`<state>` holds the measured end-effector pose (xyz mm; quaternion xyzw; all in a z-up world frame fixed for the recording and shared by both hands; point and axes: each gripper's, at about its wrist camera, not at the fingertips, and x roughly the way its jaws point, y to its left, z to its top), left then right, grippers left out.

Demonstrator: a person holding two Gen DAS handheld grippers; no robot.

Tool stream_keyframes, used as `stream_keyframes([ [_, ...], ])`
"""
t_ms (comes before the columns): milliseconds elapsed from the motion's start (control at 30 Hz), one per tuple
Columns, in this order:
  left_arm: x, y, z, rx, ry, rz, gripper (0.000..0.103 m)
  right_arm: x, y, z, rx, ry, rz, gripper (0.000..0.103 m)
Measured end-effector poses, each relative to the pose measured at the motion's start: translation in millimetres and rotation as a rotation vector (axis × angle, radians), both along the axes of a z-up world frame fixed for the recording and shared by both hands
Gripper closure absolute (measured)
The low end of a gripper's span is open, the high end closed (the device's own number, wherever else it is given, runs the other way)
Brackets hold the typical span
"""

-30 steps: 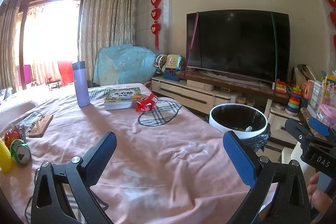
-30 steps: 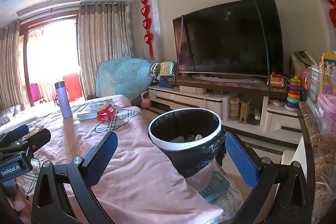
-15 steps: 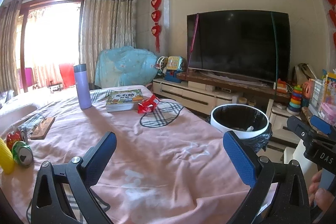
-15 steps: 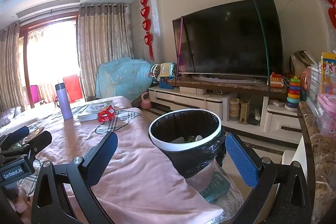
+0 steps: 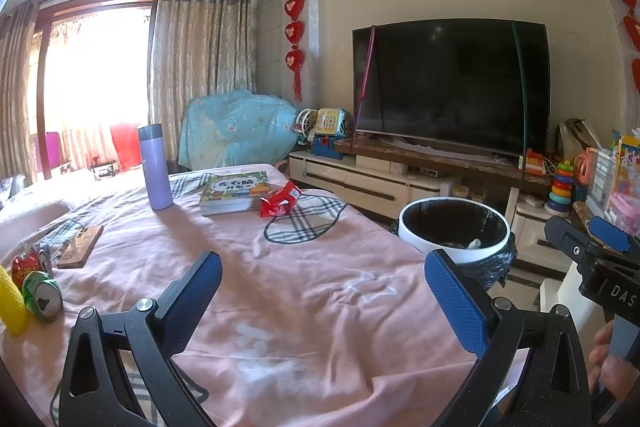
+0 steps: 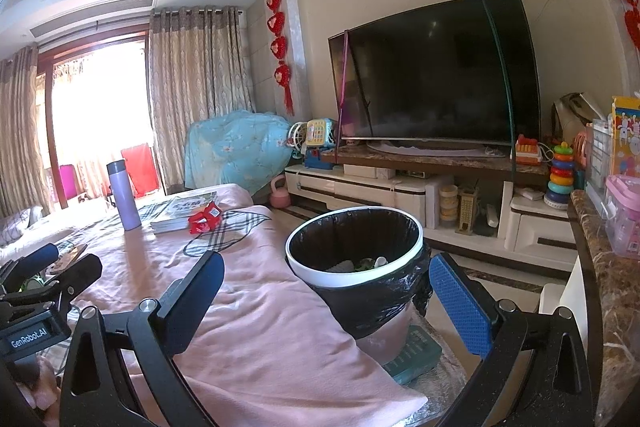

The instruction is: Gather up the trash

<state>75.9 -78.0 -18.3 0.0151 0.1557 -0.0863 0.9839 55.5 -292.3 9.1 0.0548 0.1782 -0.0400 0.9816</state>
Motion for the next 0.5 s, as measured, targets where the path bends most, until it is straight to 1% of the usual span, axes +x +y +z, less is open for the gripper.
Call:
stream_keyframes([
  [500,0.4,-0.1,-2.0,0.004,0.013,-0.009,0.001,-1.0,3.7,1.4,0.006,0.002,0.004,0.000],
])
